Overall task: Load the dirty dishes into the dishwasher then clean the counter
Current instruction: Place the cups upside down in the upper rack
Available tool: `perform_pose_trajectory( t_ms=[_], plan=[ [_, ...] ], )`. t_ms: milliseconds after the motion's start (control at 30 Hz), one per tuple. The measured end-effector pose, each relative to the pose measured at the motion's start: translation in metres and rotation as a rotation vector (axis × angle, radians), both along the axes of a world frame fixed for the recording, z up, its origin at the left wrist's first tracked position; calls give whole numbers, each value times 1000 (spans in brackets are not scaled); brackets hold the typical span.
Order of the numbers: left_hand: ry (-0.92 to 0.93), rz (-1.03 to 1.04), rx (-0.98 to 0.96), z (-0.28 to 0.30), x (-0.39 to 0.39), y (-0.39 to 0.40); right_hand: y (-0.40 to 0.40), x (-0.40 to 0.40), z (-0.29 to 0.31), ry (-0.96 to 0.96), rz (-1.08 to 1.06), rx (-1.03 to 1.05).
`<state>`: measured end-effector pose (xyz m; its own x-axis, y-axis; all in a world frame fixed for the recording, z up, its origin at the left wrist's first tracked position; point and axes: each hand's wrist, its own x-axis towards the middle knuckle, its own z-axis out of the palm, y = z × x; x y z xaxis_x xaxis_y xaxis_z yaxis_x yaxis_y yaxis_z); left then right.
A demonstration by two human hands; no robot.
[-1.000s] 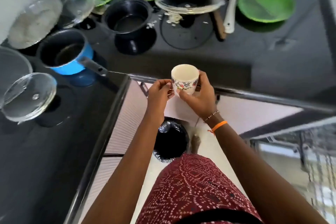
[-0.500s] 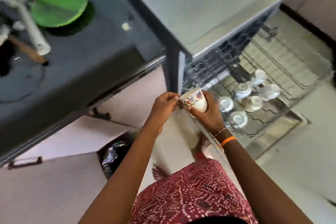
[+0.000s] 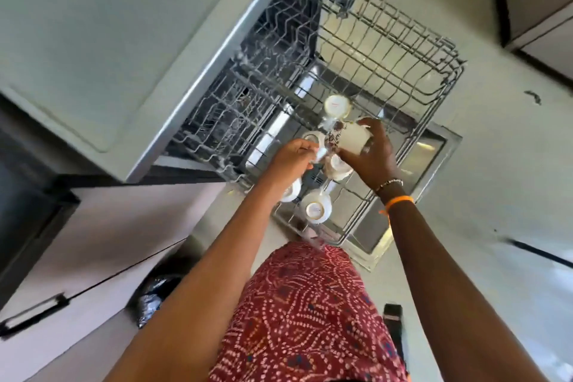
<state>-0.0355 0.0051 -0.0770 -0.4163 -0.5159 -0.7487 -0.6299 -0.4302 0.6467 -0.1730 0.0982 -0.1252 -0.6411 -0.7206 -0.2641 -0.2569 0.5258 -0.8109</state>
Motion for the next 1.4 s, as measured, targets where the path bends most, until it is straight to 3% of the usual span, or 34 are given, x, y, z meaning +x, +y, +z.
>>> perform_pose_trajectory(
  t_ms=[200,300,567,800,933,1100,1267,1400],
  plan=[
    [-20,-19,31,-21,-46,-26,-38,-71,-30,153,-166,119],
    [-10,30,48,-34,-67,-38,-59,-99,-47,102,-242,226],
    [-31,21,41,-59,-77,-53,-86,-125,-83,179,-114,333],
    [-15,50,34,-55,-71,-54,-90,-119,-76,218,-83,414],
    [29,144,15,-41,-58,-59,-94,-85,-59,330,-36,330],
    [47,273,-30,-21,-22,-58,-98,-7,-22,91,14,40],
    [50,457,10,-10,50,-45,-98,88,18,-47,245,73],
    [83,590,-67,13,127,-5,-85,162,34,-77,484,154]
  ],
)
